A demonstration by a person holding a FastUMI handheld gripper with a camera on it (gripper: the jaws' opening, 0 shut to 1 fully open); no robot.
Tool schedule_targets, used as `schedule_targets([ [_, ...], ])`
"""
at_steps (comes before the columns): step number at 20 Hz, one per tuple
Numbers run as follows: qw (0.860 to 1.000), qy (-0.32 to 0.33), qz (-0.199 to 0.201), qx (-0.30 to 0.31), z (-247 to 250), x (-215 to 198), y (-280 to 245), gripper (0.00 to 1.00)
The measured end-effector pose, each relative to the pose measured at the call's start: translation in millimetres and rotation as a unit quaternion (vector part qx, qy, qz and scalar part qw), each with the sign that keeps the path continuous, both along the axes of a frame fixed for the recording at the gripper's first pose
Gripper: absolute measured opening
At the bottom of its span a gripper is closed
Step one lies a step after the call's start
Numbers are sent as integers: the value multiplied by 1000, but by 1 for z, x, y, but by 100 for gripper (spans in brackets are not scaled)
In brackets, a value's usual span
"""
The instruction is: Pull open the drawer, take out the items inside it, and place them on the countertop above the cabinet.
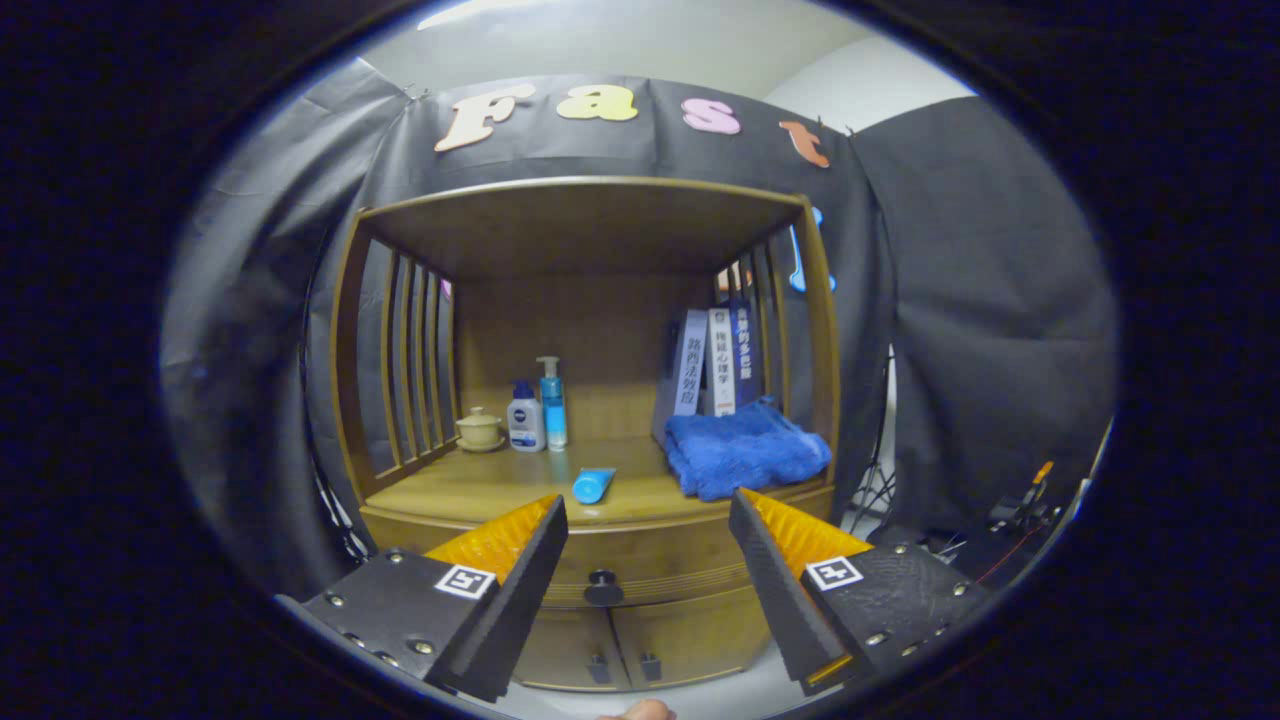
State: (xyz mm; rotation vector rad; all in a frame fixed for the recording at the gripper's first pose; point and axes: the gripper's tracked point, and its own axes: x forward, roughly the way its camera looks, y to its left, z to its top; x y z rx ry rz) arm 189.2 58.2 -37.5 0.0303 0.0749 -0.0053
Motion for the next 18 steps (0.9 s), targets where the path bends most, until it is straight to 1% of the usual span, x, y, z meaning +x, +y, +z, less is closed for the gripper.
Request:
schedule_targets([
  [6, 998, -62, -6, -26, 56, -39, -23, 98],
  [10, 995, -81, -22, -45, 70, -67, -56, 99],
  [13, 995, -79, -34, -50, 65, -71, -89, 96],
  [16, 994, -62, -46, -71, 47, -62, -136, 96],
  [18, 995, -50, -46, -72, 33, -56, -164, 96],
])
